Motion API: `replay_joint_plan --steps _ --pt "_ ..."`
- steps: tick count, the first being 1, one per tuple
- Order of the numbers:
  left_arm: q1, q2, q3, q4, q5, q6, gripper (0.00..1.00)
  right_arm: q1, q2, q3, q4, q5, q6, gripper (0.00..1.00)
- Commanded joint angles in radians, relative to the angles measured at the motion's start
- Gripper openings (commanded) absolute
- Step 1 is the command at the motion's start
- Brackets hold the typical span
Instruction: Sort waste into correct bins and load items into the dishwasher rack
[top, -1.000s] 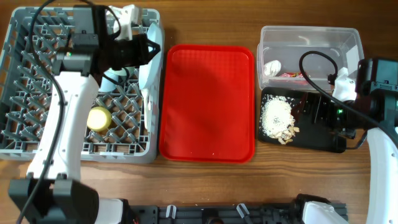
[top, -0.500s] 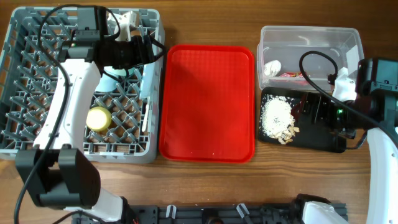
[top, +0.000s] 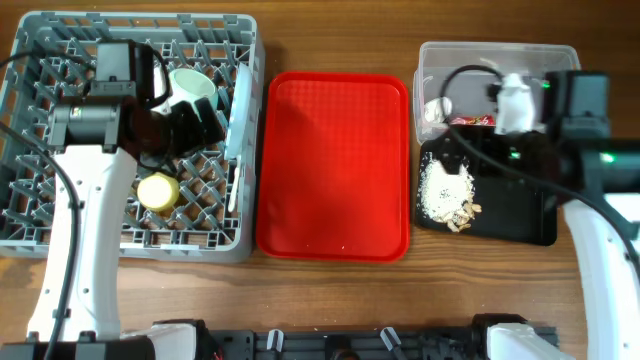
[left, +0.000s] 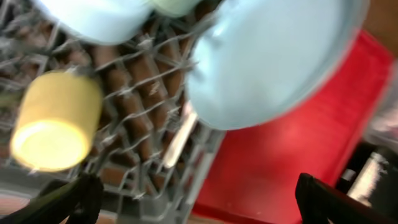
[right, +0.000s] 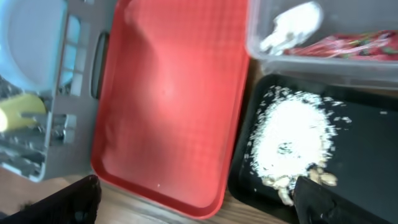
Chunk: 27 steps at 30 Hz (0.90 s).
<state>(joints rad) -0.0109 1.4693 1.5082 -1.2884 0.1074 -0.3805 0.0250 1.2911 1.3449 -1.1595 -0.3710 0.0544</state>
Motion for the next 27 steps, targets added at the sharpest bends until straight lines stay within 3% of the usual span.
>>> replay_joint_plan --steps 1,4,8,15,19,21,27 --pt "0.006 0.01 -0.003 -0.072 -0.079 -0.055 1.0 0.033 0.096 0.003 -0.012 0.103 0.028 1.0" --pt "0.006 -0.008 -0.003 -0.129 -0.079 -0.021 1.0 0.033 0.098 0.003 -0.008 0.144 0.103 1.0" --pt "0.006 -0.098 -0.052 -0.095 -0.079 0.043 1.0 0.034 0.023 -0.006 0.007 0.241 0.106 1.0" --pt "0.006 -0.583 -0.486 0.169 -0.075 0.059 1.0 0.034 -0.36 -0.304 0.215 0.259 0.107 1.0" --pt "0.006 -0.845 -0.646 0.212 -0.075 0.051 1.0 0.034 -0.565 -0.414 0.212 0.381 0.188 1.0" --pt "0.006 -0.937 -0.661 0.242 -0.071 -0.016 1.0 0.034 -0.623 -0.418 0.186 0.38 0.188 1.0" --pt "0.006 -0.972 -0.661 0.272 -0.072 -0.028 1.0 0.034 -0.622 -0.418 0.175 0.38 0.188 1.0"
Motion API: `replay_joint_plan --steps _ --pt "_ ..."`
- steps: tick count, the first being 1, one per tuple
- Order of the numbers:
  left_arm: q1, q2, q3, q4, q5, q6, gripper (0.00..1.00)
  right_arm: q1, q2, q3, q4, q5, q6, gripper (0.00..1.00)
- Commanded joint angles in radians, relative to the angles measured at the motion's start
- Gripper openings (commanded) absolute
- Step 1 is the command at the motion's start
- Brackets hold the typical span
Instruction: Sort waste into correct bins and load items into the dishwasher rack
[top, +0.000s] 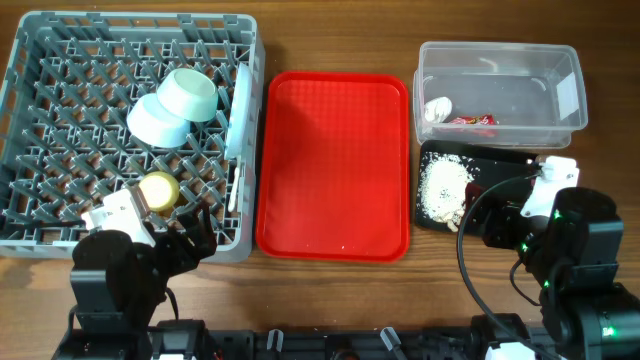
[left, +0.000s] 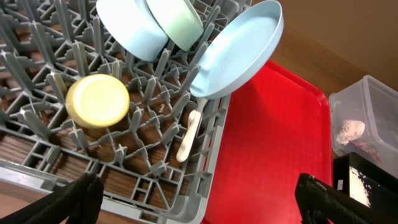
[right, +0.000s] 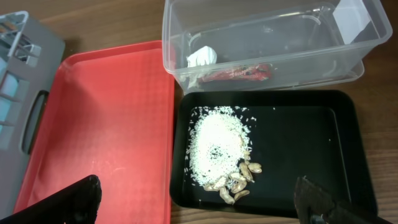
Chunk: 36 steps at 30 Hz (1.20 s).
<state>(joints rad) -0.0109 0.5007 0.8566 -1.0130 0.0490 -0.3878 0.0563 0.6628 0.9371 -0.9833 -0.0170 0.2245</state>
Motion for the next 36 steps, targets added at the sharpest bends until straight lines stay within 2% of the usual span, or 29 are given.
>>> replay_joint_plan --steps 1,11,16,18,22,24,29,36 --pt "0.006 -0.003 -0.01 -0.004 -0.013 -0.021 1.0 0.002 0.012 -0.01 -0.001 0.026 0.018 1.0" --pt "0.006 -0.003 -0.01 -0.004 -0.013 -0.021 1.0 0.002 0.059 -0.01 -0.002 0.026 0.017 1.0" --pt "0.006 -0.003 -0.01 -0.004 -0.013 -0.021 1.0 0.003 -0.002 -0.01 -0.054 0.026 0.012 1.0" --pt "0.006 -0.003 -0.01 -0.004 -0.013 -0.021 1.0 0.003 -0.066 -0.028 -0.024 0.025 0.012 1.0" --pt "0.006 -0.003 -0.01 -0.004 -0.013 -0.021 1.0 0.025 -0.219 -0.164 0.202 0.018 0.011 1.0" --pt "0.006 -0.003 -0.01 -0.004 -0.013 -0.021 1.0 0.059 -0.355 -0.309 0.394 0.005 0.011 1.0" --pt "0.006 -0.003 -0.01 -0.004 -0.013 -0.021 1.0 0.093 -0.571 -0.551 0.721 -0.008 0.011 1.0" --pt "0.006 -0.003 -0.01 -0.004 -0.013 -0.021 1.0 0.098 -0.66 -0.781 0.987 -0.008 0.014 1.0"
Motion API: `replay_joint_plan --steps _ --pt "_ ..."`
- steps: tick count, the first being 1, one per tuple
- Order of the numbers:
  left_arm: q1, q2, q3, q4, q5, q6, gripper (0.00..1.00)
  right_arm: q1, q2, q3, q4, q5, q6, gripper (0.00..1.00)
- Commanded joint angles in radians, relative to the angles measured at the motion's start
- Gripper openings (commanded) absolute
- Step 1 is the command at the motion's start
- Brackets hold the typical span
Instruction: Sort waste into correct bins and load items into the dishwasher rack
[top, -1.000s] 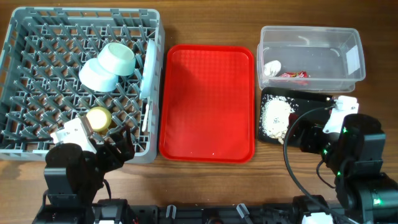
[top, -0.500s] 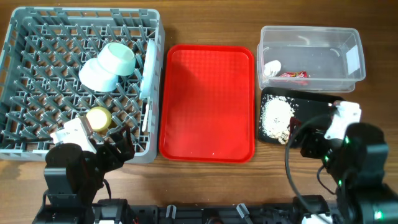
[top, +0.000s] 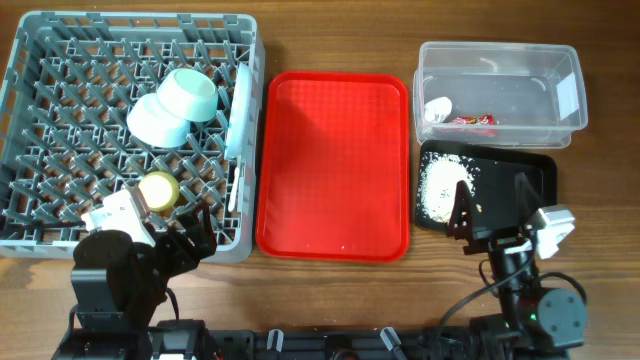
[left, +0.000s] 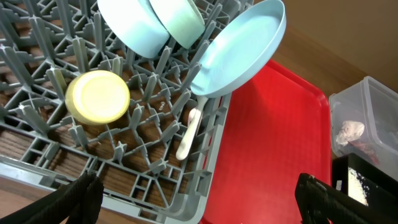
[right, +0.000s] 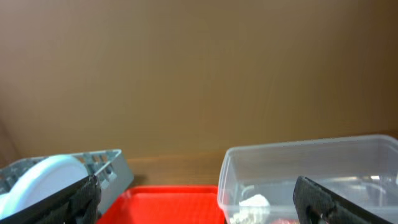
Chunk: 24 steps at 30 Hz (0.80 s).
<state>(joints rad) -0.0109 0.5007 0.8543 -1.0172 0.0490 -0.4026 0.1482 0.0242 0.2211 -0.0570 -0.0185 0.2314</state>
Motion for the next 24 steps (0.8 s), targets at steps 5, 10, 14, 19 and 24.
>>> replay_joint_plan --steps 5,10,14,19,24 --pt "0.006 -0.003 -0.007 0.0 -0.013 -0.006 1.0 0.006 -0.021 -0.168 0.139 -0.004 0.003 1.0" --pt "0.006 -0.003 -0.007 0.0 -0.013 -0.006 1.0 0.006 -0.021 -0.216 0.062 -0.103 -0.143 1.0" --pt "0.006 -0.003 -0.007 0.0 -0.013 -0.006 1.0 0.006 -0.021 -0.216 0.063 -0.101 -0.229 1.0" --pt "0.006 -0.003 -0.007 0.0 -0.013 -0.006 1.0 0.006 -0.021 -0.216 0.064 -0.104 -0.199 1.0" --pt "0.006 -0.003 -0.007 0.0 -0.013 -0.006 1.0 0.006 -0.021 -0.216 0.064 -0.105 -0.199 1.0"
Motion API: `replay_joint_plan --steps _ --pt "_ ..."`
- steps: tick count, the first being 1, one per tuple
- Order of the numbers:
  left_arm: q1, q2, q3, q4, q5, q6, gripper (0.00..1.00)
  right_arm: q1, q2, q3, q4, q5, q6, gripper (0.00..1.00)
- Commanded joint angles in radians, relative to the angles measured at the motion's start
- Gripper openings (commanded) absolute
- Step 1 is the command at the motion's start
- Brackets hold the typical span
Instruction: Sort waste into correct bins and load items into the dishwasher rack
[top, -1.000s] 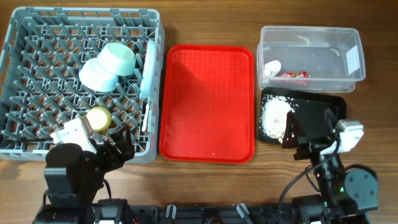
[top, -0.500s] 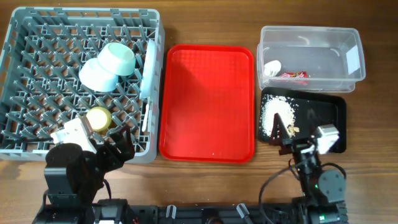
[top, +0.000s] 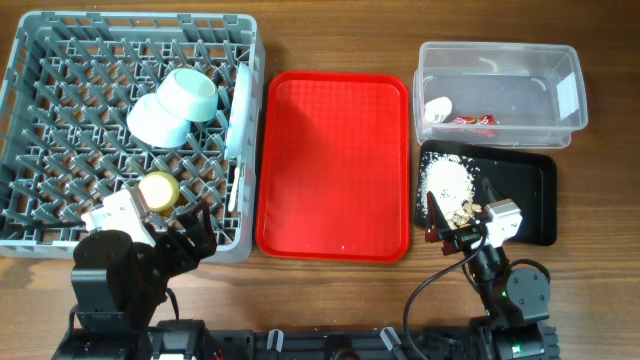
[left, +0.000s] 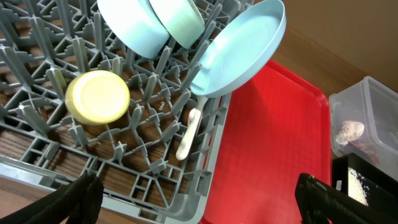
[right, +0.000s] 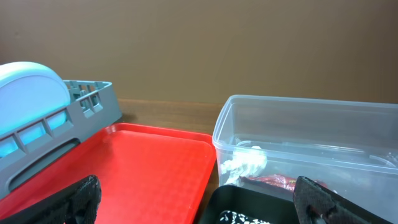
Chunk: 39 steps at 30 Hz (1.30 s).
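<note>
The grey dishwasher rack (top: 40, 200) holds two pale bowls (top: 175, 105), a light blue plate (top: 238, 110) on edge, a yellow cup (top: 158, 190) and a white utensil (left: 188, 134). The red tray (top: 335, 165) lies bare. A clear bin (top: 500, 80) contains crumpled paper (top: 437, 108) and a red wrapper (top: 470, 120). The black tray (top: 525, 180) carries rice (top: 445, 180) and peanuts (top: 465, 212). My left gripper (top: 185, 238) rests open at the rack's front edge. Over the black tray's front left, my right gripper (top: 460, 208) is open too. Both are empty.
Bare wooden tabletop (top: 330, 290) runs along the front between the two folded arms. The rack's grey rim (left: 205, 186) sits right below the left fingers. A brown wall (right: 199, 43) stands behind the table.
The right arm has shifted a little left and lower at the table's front; its camera now looks down across the red tray and bins. The left arm has not moved.
First my left arm reached over the bowls in the rack and my right arm over the clear bin and black tray. Then both stood pulled back at the table's front, open and empty. The right arm then tilted level and has now settled lower.
</note>
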<state>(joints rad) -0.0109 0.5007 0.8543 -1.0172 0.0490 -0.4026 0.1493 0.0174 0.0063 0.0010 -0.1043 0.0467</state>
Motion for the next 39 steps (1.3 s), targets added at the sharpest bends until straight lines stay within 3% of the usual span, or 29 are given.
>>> replay_joint_plan --steps 1,15,18,28,34,39 --pt "0.006 -0.003 -0.007 0.0 -0.013 -0.006 1.0 0.005 -0.014 -0.001 0.006 -0.019 -0.014 1.0" --pt "0.006 -0.005 -0.007 0.0 -0.013 -0.006 1.0 0.005 -0.014 -0.001 0.006 -0.019 -0.014 1.0" --pt "0.008 -0.051 -0.036 0.005 -0.079 0.032 1.0 0.005 -0.014 -0.001 0.006 -0.019 -0.014 1.0" --pt "0.007 -0.412 -0.563 0.467 -0.06 0.036 1.0 0.005 -0.014 -0.001 0.006 -0.019 -0.014 1.0" --pt "0.007 -0.497 -0.726 0.715 -0.052 0.037 1.0 0.005 -0.014 -0.001 0.006 -0.019 -0.014 0.99" --pt "0.007 -0.497 -0.833 0.993 0.02 0.188 1.0 0.005 -0.014 -0.001 0.006 -0.019 -0.014 1.0"
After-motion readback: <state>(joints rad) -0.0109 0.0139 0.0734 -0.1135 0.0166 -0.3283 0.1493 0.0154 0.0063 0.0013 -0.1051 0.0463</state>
